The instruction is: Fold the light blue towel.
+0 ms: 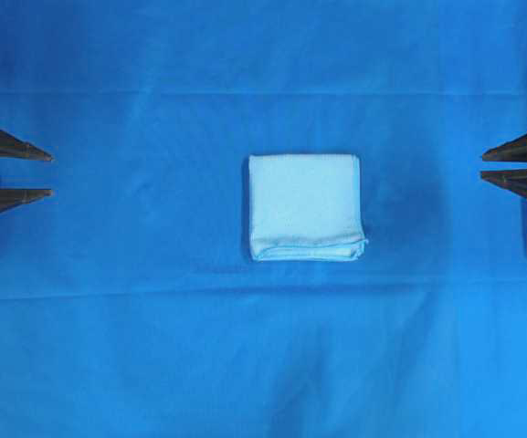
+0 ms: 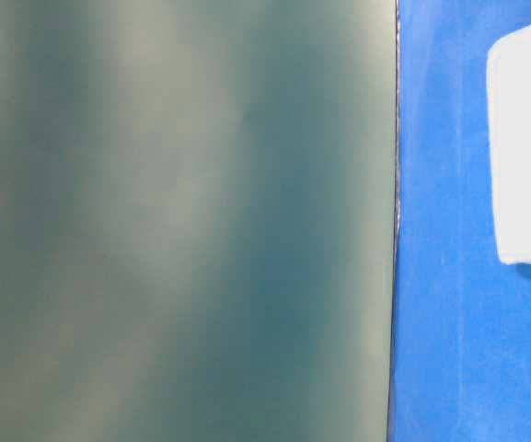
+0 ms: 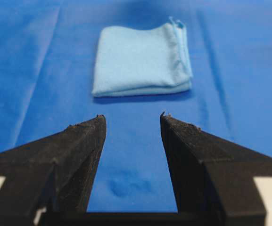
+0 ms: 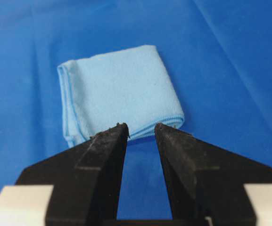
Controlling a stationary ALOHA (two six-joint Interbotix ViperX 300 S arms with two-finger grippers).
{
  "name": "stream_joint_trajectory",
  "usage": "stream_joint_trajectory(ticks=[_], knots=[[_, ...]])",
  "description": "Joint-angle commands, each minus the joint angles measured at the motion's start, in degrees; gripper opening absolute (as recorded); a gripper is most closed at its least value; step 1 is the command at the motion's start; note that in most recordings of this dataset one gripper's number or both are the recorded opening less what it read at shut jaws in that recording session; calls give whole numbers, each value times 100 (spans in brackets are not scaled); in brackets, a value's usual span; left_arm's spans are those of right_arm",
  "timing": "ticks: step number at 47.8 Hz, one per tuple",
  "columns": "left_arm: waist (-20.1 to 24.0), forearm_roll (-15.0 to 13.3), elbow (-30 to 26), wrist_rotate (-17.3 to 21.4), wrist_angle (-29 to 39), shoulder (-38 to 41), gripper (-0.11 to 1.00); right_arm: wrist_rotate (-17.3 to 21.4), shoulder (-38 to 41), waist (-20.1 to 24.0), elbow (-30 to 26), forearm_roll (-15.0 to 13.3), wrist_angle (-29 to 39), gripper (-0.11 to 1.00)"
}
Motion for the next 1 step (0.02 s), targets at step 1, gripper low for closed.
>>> stream_joint_trajectory(ticks=[1], knots=[[44, 0, -62, -9, -26, 44, 48, 9, 53, -18, -70, 0, -44, 39]])
